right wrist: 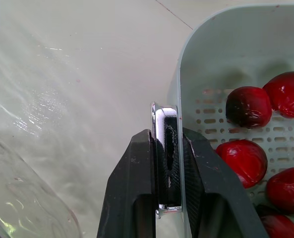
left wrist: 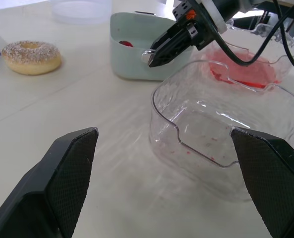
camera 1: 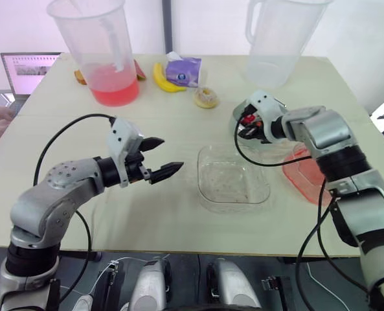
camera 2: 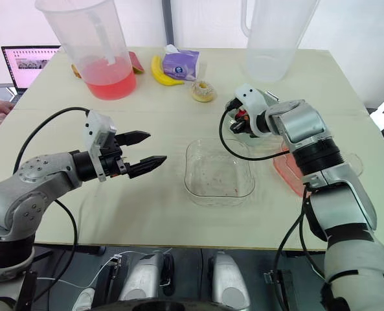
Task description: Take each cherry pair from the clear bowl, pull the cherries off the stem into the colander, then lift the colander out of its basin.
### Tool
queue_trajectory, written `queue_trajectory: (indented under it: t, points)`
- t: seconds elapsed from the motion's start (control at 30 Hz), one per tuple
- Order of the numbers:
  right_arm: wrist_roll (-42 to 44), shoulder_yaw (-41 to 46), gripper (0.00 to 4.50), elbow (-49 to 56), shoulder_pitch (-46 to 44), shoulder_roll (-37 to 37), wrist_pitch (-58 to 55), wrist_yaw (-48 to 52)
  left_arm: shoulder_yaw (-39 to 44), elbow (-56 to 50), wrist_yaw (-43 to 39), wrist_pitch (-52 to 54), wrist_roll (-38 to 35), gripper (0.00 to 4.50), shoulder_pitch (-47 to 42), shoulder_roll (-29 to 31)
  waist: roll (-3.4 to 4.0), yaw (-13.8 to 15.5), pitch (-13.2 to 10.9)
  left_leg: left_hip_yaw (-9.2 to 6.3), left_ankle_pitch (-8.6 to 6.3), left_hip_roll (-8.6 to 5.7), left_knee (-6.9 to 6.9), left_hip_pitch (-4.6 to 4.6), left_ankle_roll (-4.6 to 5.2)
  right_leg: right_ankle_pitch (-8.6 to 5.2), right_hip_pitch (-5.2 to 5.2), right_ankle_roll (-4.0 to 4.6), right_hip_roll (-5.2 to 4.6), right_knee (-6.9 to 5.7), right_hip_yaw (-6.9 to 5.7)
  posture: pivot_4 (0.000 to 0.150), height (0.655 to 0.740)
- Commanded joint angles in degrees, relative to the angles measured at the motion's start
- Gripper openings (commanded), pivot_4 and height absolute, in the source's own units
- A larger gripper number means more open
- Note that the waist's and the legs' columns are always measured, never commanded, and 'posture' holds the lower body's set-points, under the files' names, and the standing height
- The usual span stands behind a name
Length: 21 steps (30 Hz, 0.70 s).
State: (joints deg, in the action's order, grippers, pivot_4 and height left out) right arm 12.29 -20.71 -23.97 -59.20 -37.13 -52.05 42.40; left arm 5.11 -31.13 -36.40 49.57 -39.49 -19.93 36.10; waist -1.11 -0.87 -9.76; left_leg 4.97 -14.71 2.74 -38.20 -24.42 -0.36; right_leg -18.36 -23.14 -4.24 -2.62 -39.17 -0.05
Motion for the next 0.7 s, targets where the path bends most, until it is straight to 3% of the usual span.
queue_trajectory:
  t: [0.03, 0.07, 0.37, 0.53, 0.7]
  points:
    - [-2.1, 1.4, 0.21, -1.0, -0.8, 0.2, 0.6, 0.9, 1.0, -1.9, 0.1, -0.4, -0.9, 4.5, -0.3, 0.8, 0.0, 0.0, 0.0, 0.0, 0.0, 0.0, 0.0, 0.0, 0.0, 0.0, 0.0, 0.0, 0.0, 0.0, 0.0, 0.15, 0.74]
    - [-2.4, 1.5, 0.21, -1.0, -0.7, 0.3, 0.6, 1.1, 0.9, -1.9, 0.0, -0.4, -1.0, 4.5, -0.3, 0.8, 0.0, 0.0, 0.0, 0.0, 0.0, 0.0, 0.0, 0.0, 0.0, 0.0, 0.0, 0.0, 0.0, 0.0, 0.0, 0.15, 0.74]
    - [-4.0, 4.1, 4.48, 1.5, -2.1, 0.2, -1.3, 1.5, 0.3, -1.4, -0.6, -0.2, -1.7, 4.5, -1.0, 0.9, 0.01, 0.0, 0.0, 0.01, 0.0, 0.0, 0.03, -0.02, 0.0, 0.0, -0.04, 0.0, -0.02, 0.0, 0.0, 0.15, 0.74]
    - [-4.1, 7.0, 4.48, 6.4, -4.2, -2.3, -4.3, 1.3, -0.1, -0.7, -1.2, -0.4, -1.7, 4.5, -1.6, 1.0, 0.03, 0.0, 0.0, 0.01, 0.0, 0.0, 0.03, -0.03, -0.01, 0.0, -0.06, 0.0, -0.02, 0.0, 0.0, 0.15, 0.74]
    - [0.0, 15.0, 4.48, 20.9, -3.0, -5.0, -13.4, 0.6, -0.6, 0.4, -2.9, -1.2, -1.5, 4.5, -2.5, 1.6, 0.03, 0.1, 0.0, 0.0, 0.0, 0.0, 0.06, -0.05, 0.0, 0.0, -0.07, 0.01, -0.03, 0.02, -0.01, 0.15, 0.74]
